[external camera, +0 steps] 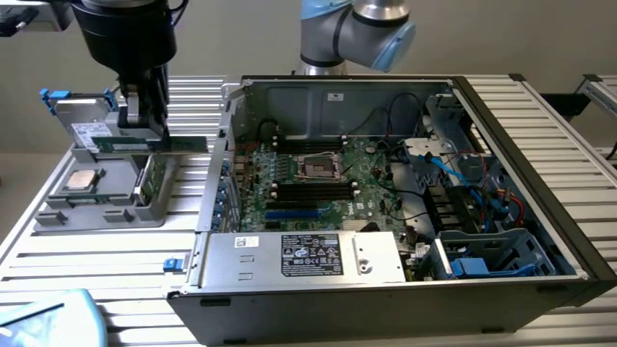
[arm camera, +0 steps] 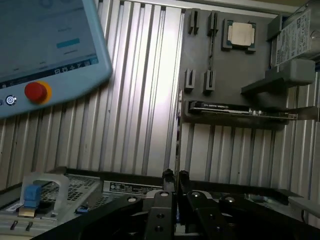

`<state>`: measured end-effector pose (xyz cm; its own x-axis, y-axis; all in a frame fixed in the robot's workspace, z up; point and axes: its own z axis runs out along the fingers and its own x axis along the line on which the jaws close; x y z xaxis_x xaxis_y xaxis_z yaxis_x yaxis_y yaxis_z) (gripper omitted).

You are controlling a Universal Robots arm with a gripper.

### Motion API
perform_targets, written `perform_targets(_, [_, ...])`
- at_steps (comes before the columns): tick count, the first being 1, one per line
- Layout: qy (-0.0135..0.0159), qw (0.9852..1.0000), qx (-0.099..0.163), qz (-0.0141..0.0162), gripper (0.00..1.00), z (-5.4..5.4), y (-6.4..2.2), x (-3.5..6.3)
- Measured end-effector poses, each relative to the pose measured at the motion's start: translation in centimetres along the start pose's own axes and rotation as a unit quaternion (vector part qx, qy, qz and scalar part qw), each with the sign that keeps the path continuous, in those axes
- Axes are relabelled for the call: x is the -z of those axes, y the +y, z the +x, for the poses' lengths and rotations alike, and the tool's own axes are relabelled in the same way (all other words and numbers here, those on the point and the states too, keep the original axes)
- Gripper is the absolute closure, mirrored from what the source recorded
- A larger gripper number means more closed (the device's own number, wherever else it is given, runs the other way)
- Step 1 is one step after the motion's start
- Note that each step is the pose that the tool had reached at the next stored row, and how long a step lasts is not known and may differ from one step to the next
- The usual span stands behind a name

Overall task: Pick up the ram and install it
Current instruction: 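Pick up the ram and move it above insertion slot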

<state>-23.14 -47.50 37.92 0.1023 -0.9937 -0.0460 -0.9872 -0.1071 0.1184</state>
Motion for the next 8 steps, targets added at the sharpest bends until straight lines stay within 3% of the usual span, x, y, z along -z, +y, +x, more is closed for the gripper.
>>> perform_targets(8, [-0.0068,1.0,0.001,0.0005,0.86,0.5,-3.43,1.26])
